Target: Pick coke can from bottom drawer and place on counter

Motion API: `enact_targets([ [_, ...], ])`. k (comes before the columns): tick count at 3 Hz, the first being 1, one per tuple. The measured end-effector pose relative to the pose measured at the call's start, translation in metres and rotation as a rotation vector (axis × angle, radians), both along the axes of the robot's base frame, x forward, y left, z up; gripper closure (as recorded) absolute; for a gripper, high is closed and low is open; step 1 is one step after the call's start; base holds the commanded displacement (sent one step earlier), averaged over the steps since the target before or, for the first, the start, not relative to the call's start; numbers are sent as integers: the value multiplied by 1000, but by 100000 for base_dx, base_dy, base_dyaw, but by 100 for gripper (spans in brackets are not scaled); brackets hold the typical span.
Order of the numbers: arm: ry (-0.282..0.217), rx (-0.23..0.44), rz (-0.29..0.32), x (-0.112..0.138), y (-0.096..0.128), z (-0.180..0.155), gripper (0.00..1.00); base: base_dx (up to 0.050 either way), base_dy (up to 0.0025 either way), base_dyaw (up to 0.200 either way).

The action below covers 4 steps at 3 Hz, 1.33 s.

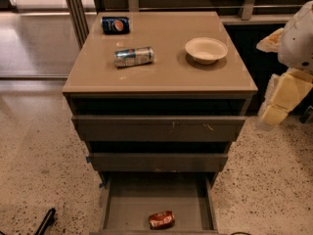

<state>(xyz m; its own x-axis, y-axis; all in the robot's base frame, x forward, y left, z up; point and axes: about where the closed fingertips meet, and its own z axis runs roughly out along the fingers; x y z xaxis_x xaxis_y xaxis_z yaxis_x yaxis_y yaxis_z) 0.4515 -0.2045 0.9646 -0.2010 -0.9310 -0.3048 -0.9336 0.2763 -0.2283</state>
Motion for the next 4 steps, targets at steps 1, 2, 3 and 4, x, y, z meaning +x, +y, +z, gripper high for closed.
enact_targets([
  [1,-7,145,10,30,28,-28,0,0,0,0],
  [2,-9,277,43,68,73,-64,0,0,0,0],
  [3,53,344,74,104,119,-117,0,0,0,0],
  [4,53,344,74,104,119,-117,0,0,0,0],
])
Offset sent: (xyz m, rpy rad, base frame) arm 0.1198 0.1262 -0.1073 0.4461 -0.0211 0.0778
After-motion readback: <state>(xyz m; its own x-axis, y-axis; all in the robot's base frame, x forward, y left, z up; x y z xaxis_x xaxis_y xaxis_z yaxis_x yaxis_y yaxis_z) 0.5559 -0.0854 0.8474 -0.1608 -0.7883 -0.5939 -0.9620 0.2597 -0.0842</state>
